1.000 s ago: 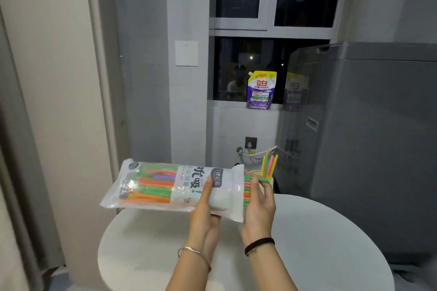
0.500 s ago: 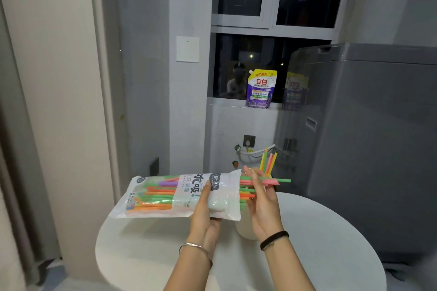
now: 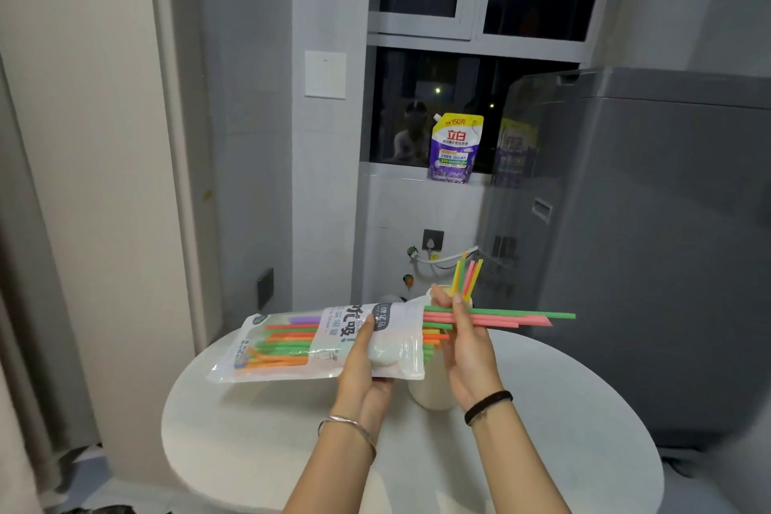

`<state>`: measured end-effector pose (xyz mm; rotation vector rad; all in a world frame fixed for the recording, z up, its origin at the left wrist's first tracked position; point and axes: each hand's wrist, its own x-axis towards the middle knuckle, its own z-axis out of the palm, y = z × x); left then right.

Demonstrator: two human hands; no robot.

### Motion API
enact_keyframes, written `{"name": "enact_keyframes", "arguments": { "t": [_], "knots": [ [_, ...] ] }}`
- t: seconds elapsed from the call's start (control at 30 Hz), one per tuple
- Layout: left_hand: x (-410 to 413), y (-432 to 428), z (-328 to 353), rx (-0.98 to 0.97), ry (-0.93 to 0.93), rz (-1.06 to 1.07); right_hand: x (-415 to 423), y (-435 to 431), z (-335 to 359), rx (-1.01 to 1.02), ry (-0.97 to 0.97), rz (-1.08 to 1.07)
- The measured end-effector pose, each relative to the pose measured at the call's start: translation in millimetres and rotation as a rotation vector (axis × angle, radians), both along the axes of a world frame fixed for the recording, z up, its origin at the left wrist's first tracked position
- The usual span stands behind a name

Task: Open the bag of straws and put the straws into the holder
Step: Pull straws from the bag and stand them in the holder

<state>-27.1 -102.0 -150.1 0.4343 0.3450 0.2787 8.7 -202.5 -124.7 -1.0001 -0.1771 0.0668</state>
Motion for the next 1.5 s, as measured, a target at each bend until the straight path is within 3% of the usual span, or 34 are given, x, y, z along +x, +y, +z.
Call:
{"name": "enact_keyframes", "arguments": {
  "t": [0.23, 0.6, 1.03, 1.27, 1.5],
  "knots": [
    [6.1, -1.2, -3.7, -0.017, -0.003, -0.014, 6.3, -4.0, 9.0, 0.310, 0.075, -0.012],
    [17.6, 19.2, 1.3, -0.133, 0.023, 0.072, 39.3, -34.4, 84.9, 0.414, -0.050, -0.086],
    [30.6, 21.4, -3.6, -0.126, 0.036, 0.083, 72.2, -43.0, 145.1, 0.096, -0.162, -0.295],
    [33.0, 20.9, -3.2, -0.101, 0.007, 0.068, 89.5, -19.8, 126.8, -0.109, -0.165, -0.294],
    [30.8, 26.5, -1.6, -0.094, 0.020, 0.101, 105.7, -0.8, 76.3, -0.450, -0.179, -0.189]
  ]
}}
